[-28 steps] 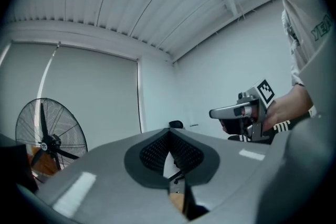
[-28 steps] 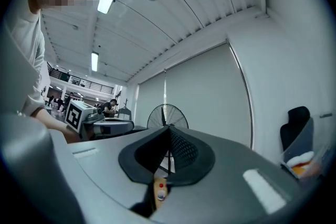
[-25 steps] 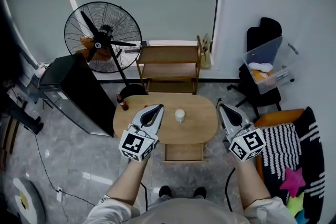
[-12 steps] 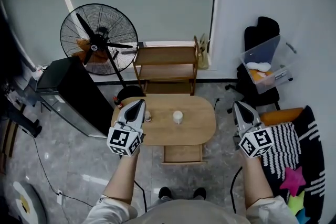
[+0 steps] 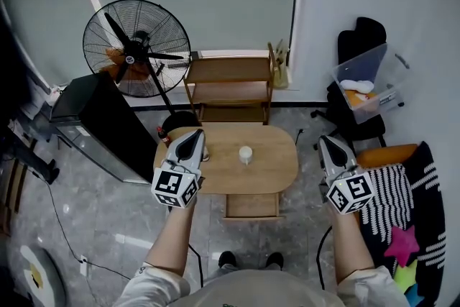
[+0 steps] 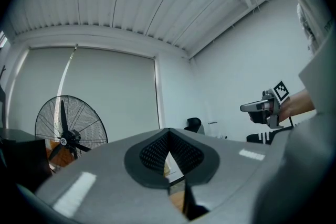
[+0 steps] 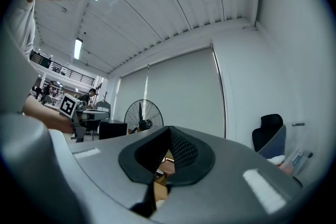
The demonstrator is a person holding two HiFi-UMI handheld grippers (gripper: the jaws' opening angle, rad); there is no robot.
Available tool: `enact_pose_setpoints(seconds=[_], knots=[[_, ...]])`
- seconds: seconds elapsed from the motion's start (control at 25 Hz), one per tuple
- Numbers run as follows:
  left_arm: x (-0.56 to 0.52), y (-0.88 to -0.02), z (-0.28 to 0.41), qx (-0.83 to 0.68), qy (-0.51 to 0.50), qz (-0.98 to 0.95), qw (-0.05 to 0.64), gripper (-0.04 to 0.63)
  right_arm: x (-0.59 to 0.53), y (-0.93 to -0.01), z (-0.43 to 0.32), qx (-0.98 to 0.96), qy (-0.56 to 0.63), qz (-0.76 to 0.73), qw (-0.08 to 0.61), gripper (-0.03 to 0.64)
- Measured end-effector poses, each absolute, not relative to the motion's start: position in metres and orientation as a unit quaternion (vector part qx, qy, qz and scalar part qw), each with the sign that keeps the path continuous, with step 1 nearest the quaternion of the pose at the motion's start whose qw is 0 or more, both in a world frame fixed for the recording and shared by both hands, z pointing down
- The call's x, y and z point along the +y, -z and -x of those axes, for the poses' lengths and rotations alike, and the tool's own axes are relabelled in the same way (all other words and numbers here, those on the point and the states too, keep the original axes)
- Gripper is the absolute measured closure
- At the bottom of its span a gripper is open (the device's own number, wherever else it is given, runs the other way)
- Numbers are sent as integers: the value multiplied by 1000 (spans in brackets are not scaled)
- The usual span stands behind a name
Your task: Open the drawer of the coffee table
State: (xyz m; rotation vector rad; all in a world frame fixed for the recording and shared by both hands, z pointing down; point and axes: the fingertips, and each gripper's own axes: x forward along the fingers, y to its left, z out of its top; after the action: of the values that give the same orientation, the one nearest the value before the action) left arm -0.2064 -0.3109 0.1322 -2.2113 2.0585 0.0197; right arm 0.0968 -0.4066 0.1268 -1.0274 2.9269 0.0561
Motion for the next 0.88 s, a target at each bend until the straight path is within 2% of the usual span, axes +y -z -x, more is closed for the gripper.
enact_pose_setpoints(seconds=[0.88], knots=[[-307, -132, 204, 682, -5, 728, 62, 597, -397, -121, -86, 948, -31, 318, 15, 612]])
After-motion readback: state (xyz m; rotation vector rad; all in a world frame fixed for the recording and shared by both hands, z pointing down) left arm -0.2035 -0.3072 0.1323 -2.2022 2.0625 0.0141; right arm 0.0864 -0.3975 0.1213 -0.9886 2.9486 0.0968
